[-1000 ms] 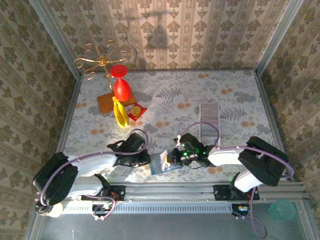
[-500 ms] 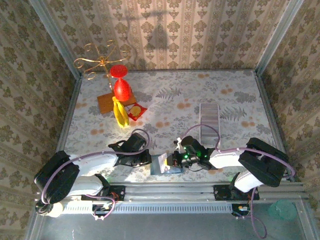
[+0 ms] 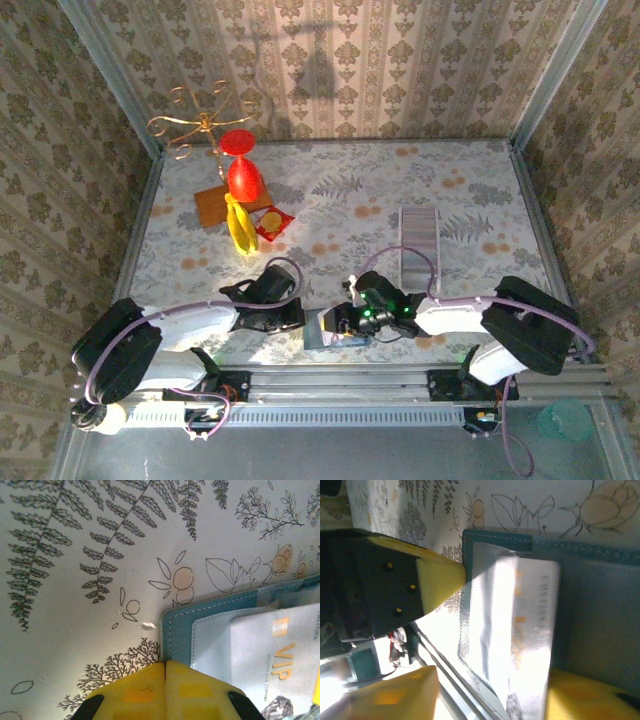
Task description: Put the credit cards into the card holder
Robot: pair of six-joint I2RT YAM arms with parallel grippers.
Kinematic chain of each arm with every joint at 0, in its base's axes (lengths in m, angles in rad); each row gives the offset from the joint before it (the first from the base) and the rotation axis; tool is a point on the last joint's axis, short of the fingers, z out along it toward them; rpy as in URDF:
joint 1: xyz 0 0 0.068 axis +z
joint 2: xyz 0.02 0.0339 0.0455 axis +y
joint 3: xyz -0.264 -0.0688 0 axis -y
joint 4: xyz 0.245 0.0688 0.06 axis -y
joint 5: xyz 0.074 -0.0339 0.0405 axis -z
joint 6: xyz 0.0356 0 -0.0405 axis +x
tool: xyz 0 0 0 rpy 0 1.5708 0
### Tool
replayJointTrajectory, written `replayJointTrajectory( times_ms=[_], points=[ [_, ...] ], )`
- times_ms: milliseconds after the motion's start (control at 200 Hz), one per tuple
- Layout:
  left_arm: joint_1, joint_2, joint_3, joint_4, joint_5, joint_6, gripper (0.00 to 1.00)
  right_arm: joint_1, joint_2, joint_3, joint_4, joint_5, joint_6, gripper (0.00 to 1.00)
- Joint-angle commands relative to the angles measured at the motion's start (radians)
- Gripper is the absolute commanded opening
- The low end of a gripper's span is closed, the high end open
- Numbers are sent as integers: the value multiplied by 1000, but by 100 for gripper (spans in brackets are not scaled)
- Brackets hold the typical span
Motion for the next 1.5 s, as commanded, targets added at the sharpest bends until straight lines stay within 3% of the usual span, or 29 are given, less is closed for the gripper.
replayJointTrajectory(
  times_ms=[0,140,255,345,535,620,890,1095,1325,1495],
  points=[
    [-18,45,-18,-44,-10,29,5,6,-56,30,-211,102,-54,60],
    [-19,44,-18,-46,-10,34,5,8,-102,50,-307,143,-76,60],
    [-18,44,-15,-46,-8,37,5,14,-84,65,-313,133,-80,55],
    [-18,47,-16,-43,-5,39,5,23,-70,79,-302,122,-79,47],
    [-17,44,-21,-40,-1,39,4,55,8,130,-294,119,-82,20],
    [-18,40,-26,-40,1,40,4,67,33,146,-293,121,-81,16],
    [-18,10,-45,-40,1,37,4,110,66,187,-278,138,-71,17],
    [-18,-16,-52,-42,2,46,5,116,-49,150,-377,278,-59,16],
    [-14,-15,-49,-38,9,57,5,114,-97,154,-570,413,-10,0],
    [-9,-7,-46,-33,13,61,5,114,-70,164,-571,409,-7,0]
  ],
)
